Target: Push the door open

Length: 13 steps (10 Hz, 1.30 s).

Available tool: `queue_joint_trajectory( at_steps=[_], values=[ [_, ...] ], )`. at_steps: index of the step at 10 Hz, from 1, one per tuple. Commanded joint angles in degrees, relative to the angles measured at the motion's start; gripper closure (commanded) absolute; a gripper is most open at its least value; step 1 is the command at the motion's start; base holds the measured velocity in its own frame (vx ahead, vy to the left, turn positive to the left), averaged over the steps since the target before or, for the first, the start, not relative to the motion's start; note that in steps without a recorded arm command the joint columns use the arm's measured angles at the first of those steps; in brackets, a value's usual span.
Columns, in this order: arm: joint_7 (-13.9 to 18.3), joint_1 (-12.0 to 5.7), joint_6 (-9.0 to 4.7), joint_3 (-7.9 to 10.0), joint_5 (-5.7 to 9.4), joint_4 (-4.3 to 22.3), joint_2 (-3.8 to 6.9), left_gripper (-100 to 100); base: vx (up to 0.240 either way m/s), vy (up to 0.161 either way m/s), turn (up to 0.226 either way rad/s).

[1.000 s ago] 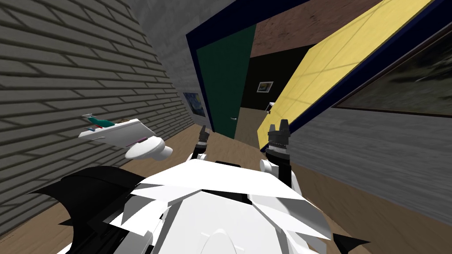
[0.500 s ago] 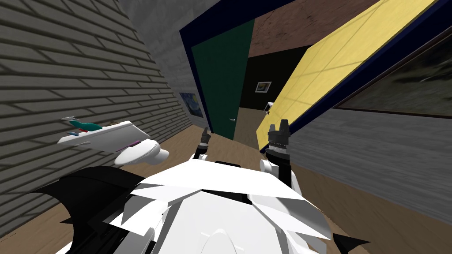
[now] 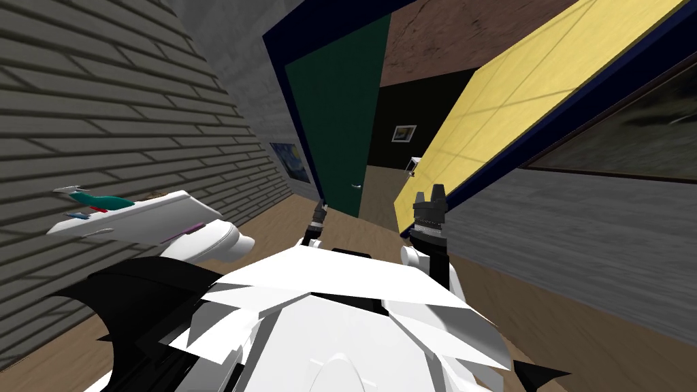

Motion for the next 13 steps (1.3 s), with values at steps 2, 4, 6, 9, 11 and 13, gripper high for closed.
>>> queue_joint_trajectory(
  at_steps=[2, 4, 6, 9, 11, 13],
  values=[
    [0.08, -1.09, -0.57, -0.21, 0.0, 3.19, 0.11, -100, 0.101, -0.021, -0.042],
    [0.14, -1.77, -1.07, -0.41, -0.02, 5.56, 0.18, -100, 0.096, -0.011, -0.046],
    [0.2, -2.45, -1.58, -0.61, -0.03, 7.94, 0.23, -100, 0.096, -0.017, -0.041],
    [0.29, -3.47, -2.33, -0.91, -0.05, 11.49, 0.23, -100, 0.111, -0.02, -0.042],
    [0.35, -4.15, -2.83, -1.12, -0.06, 13.85, 0.22, -100, 0.103, -0.009, -0.039],
    [0.41, -4.81, -3.32, -1.31, -0.08, 16.15, 0.16, -100, 0.094, -0.01, -0.042]
  ],
)
